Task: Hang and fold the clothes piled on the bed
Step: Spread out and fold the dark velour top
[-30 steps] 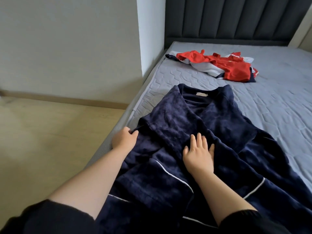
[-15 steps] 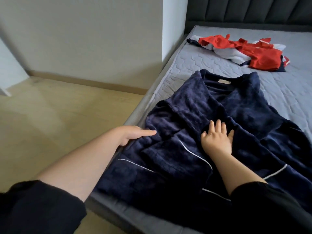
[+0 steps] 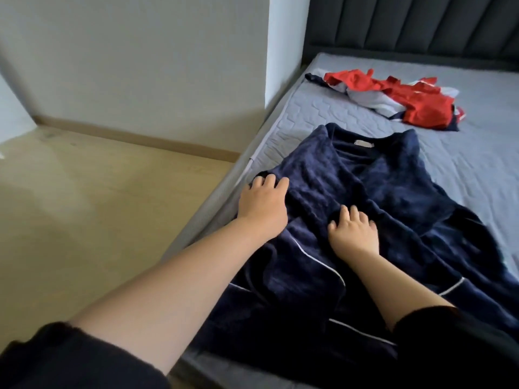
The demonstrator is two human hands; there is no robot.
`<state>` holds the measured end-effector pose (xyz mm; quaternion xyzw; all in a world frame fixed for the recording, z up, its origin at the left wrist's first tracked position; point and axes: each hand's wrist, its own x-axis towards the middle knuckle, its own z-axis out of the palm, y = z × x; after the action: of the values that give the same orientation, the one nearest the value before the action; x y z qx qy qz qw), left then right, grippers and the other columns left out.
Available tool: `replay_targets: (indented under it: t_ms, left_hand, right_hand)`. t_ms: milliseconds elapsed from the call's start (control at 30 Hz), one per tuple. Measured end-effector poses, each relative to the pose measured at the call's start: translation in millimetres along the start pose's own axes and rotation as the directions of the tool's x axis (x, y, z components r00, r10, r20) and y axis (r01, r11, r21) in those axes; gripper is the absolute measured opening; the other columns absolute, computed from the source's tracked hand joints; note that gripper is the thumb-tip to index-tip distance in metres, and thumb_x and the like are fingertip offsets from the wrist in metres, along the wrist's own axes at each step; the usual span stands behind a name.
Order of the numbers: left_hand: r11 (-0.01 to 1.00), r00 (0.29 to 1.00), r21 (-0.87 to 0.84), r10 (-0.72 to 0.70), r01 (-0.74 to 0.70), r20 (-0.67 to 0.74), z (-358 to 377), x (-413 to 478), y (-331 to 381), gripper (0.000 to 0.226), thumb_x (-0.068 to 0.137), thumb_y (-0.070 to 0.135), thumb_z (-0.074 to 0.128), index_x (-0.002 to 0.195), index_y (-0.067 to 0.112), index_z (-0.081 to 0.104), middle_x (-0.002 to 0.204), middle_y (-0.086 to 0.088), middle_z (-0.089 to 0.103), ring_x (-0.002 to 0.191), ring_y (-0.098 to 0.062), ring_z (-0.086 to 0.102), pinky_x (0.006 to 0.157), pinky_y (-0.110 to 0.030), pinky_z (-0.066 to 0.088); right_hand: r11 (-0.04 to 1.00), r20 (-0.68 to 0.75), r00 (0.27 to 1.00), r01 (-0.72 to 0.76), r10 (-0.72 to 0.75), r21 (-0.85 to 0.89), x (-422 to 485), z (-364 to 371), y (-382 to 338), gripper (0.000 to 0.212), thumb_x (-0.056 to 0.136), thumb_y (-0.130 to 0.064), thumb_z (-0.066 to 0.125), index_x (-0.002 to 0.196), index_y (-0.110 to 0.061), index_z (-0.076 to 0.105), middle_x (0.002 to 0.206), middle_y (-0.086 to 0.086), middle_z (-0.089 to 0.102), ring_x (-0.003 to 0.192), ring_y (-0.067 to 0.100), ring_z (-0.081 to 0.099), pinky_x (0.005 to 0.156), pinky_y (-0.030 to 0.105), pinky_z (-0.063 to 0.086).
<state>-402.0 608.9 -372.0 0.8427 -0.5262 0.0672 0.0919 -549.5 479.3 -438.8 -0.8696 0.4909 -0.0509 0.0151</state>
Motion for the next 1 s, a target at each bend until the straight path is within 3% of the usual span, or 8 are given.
replay_targets:
  t_ms: [133,233,367,500,600,700,833,1000]
  left_hand:
    - [0.994,0.991,-0.002,0.113,-0.113,0.071,21,59,40,0.051,0.103,0.034,0.027,0.151,0.021,0.017,0.159,-0.005,0.012,0.146,-0.029,0.005,0.116,-0.047,0.015]
    - [0.987,0.975,0.002,0.161,-0.163,0.153,43,95,62,0.053,0.104,0.037,0.022,0.153,0.023,0.007,0.161,-0.004,0.002,0.147,-0.029,-0.005,0.119,-0.045,0.005]
    - [0.993,0.922,-0.117,0.031,0.015,0.385,73,128,77,0.057,0.102,0.047,0.019,0.153,0.028,0.002,0.161,-0.005,0.003,0.147,-0.029,0.006,0.114,-0.044,0.019]
    - [0.999,0.968,-0.045,-0.002,0.013,0.249,92,164,78,0.063,0.098,0.056,0.018,0.153,0.028,0.003,0.161,-0.008,-0.008,0.146,-0.031,-0.005,0.116,-0.046,0.008]
    - [0.995,0.977,-0.021,0.095,-0.093,0.192,114,177,73,0.065,0.098,0.056,0.018,0.153,0.027,-0.001,0.16,-0.005,-0.015,0.146,-0.028,-0.016,0.117,-0.047,-0.004]
    - [0.986,0.984,0.019,0.163,-0.165,0.073,137,175,70,0.064,0.098,0.05,0.023,0.153,0.025,0.003,0.161,-0.002,-0.007,0.147,-0.024,-0.011,0.117,-0.045,-0.003]
    - [0.972,0.972,-0.01,0.234,-0.234,0.007,144,182,68,0.065,0.096,0.046,0.024,0.153,0.019,0.01,0.161,0.002,0.002,0.147,-0.021,-0.007,0.118,-0.042,-0.002]
    - [0.968,0.974,-0.108,0.228,-0.228,-0.009,143,182,67,0.064,0.095,0.047,0.028,0.152,0.019,0.017,0.161,0.001,0.011,0.148,-0.019,0.002,0.118,-0.042,0.003]
  right_hand:
    - [0.996,-0.232,0.969,0.084,-0.089,-0.028,27,-16,19,0.032,0.093,-0.03,0.039,0.106,-0.009,0.06,0.115,0.013,0.058,0.107,0.033,0.048,0.088,0.042,0.036]
    - [1.0,-0.213,0.977,0.0,-0.001,-0.007,44,-14,38,0.043,0.094,-0.029,0.039,0.132,-0.011,0.046,0.136,0.01,0.045,0.124,0.031,0.038,0.102,0.045,0.026]
    - [0.971,-0.062,0.99,-0.111,0.127,0.212,52,8,46,0.053,0.095,-0.033,0.036,0.145,-0.015,0.031,0.136,0.008,0.046,0.125,0.027,0.04,0.102,0.041,0.033]
    - [0.958,-0.155,0.972,-0.131,0.174,0.254,74,13,51,0.027,0.093,-0.03,0.036,0.11,-0.013,0.049,0.11,0.005,0.054,0.108,0.026,0.047,0.076,0.037,0.037]
    - [0.959,-0.168,0.964,-0.164,0.205,0.231,98,12,54,0.018,0.094,-0.026,0.037,0.099,-0.012,0.047,0.107,0.008,0.055,0.102,0.028,0.048,0.072,0.037,0.037]
    - [0.992,-0.265,0.957,-0.098,0.115,0.08,122,14,54,0.025,0.088,-0.023,0.043,0.108,-0.009,0.05,0.12,0.013,0.051,0.109,0.032,0.044,0.084,0.041,0.034]
    - [0.986,-0.361,0.921,0.166,-0.151,0.012,167,5,53,0.047,0.087,-0.017,0.045,0.133,-0.006,0.044,0.153,0.016,0.027,0.142,0.031,0.021,0.115,0.047,0.017]
    - [0.977,-0.357,0.931,0.141,-0.076,0.161,236,-9,53,0.044,0.097,-0.024,0.039,0.138,-0.007,0.04,0.155,0.012,0.025,0.144,0.025,0.016,0.117,0.044,0.013]
